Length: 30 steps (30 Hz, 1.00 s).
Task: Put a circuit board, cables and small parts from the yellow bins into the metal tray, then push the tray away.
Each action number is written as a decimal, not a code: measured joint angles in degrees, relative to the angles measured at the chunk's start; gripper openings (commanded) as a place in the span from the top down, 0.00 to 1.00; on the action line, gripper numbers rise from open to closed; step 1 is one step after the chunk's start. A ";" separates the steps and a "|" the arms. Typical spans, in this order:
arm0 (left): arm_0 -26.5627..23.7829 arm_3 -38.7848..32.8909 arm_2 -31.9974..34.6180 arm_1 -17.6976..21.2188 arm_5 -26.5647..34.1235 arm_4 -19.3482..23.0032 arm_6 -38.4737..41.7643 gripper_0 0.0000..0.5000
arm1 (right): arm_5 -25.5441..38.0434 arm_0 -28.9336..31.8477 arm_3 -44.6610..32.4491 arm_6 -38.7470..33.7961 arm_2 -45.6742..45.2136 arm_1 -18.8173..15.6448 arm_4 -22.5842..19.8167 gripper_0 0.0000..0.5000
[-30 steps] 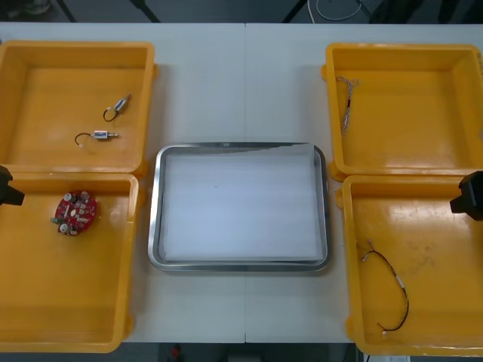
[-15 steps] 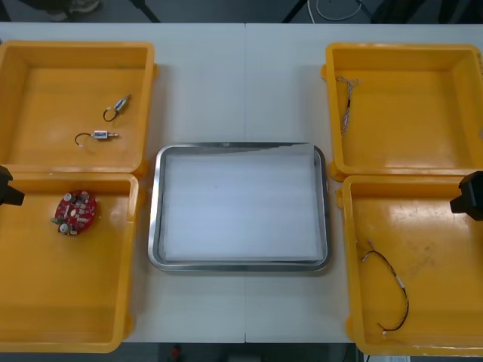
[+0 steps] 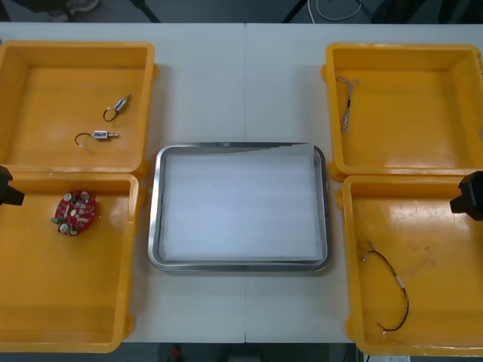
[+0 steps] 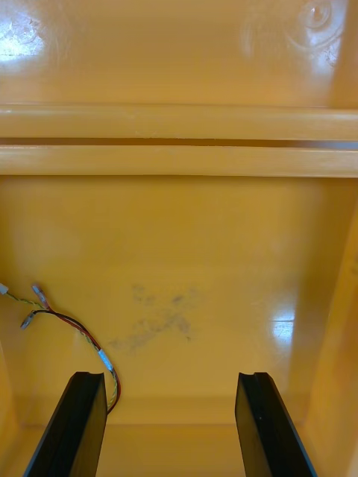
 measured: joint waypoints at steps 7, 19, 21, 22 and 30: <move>0.00 0.00 0.00 0.00 0.00 0.00 0.00 0.00 | 0.00 0.00 0.00 0.00 0.00 0.00 0.00 0.00; 0.00 0.00 0.00 0.00 0.00 0.00 0.00 0.00 | 0.00 0.00 0.00 0.00 0.00 0.00 0.00 0.00; 0.00 0.00 0.00 0.00 0.00 0.00 0.00 0.00 | 0.00 0.00 0.00 0.00 0.00 0.00 0.00 0.00; 0.00 0.00 0.00 0.00 0.00 0.00 0.00 0.00 | 0.00 0.00 0.00 0.00 0.00 0.00 0.00 0.00; 0.00 0.00 0.00 0.00 0.00 0.00 0.00 0.00 | 0.00 0.00 0.00 0.00 0.00 0.00 0.00 0.00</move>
